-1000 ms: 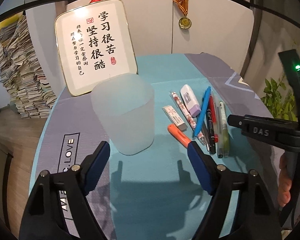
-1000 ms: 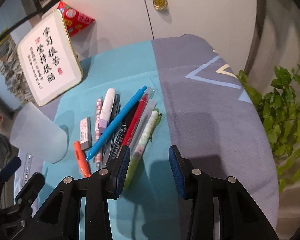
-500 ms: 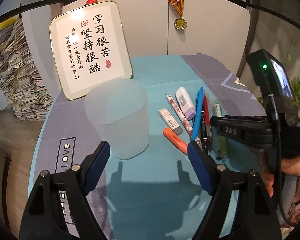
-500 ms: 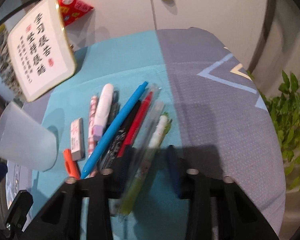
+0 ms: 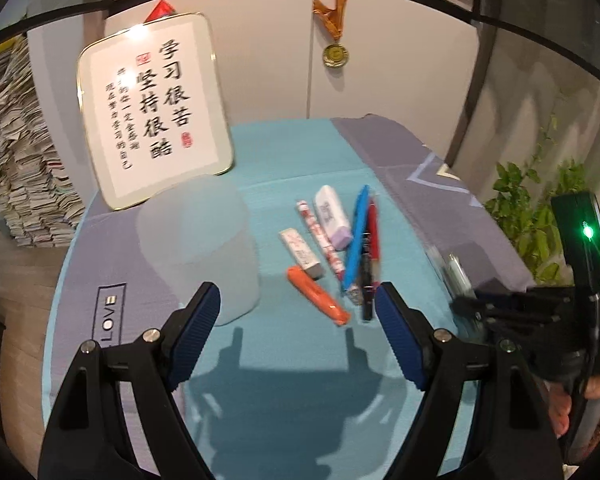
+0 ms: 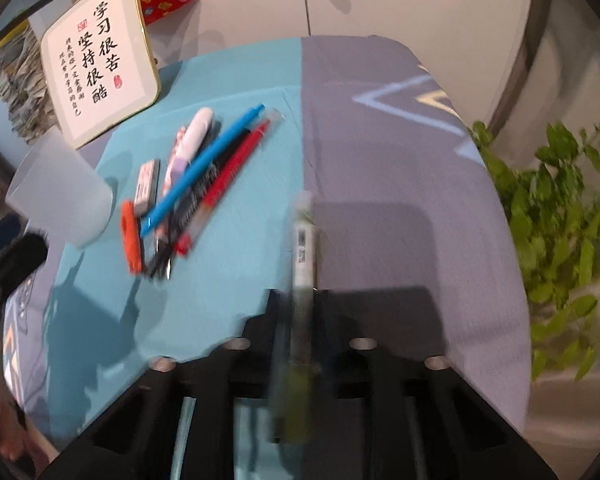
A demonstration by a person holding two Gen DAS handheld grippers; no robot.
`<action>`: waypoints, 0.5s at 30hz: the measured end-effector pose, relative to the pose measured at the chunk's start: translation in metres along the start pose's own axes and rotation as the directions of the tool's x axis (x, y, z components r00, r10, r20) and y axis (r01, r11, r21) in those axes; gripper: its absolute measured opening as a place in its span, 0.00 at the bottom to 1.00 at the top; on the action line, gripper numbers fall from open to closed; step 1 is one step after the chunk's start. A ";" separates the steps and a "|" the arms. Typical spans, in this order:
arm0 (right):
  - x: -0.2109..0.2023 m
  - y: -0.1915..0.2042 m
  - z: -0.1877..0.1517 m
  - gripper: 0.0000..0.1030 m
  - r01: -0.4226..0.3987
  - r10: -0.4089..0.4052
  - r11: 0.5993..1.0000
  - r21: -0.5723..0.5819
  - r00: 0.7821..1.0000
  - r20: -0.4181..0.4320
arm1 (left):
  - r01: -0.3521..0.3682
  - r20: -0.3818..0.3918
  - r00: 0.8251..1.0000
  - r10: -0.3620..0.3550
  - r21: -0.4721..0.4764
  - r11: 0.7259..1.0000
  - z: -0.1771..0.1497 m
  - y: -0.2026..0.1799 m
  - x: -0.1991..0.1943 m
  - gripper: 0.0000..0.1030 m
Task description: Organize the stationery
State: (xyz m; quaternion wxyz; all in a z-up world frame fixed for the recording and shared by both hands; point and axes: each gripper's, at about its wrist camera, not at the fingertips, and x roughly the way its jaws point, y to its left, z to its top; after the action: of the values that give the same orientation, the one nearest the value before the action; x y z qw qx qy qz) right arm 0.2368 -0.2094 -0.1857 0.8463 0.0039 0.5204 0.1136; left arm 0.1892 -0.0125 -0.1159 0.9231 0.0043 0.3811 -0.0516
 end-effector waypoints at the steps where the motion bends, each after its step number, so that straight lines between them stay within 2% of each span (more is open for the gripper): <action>1: -0.002 -0.004 -0.005 0.12 -0.010 0.010 1.000 0.006 1.000 -0.007 | 0.003 0.003 1.000 -0.003 0.008 1.000 -0.001 -0.004 -0.002 0.76; 8: -0.015 -0.012 -0.027 0.11 -0.018 0.018 1.000 0.016 1.000 -0.003 | 0.008 0.000 1.000 -0.008 0.026 1.000 -0.010 -0.017 -0.010 0.76; 11: -0.019 -0.022 -0.031 0.11 -0.043 0.043 0.997 0.059 0.999 0.006 | 0.000 -0.030 1.000 0.001 0.012 1.000 -0.012 -0.015 -0.007 0.76; 15: -0.030 -0.045 -0.034 0.11 -0.072 0.068 0.989 0.133 0.997 0.034 | 0.021 -0.019 1.000 -0.020 0.005 1.000 -0.013 -0.020 -0.008 0.76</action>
State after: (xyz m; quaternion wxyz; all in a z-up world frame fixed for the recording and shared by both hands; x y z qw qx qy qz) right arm 0.2022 -0.2628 -0.1802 0.8474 0.0805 0.5137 0.1078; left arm 0.1723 -0.0310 -0.1185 0.9188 0.0035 0.3898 -0.0621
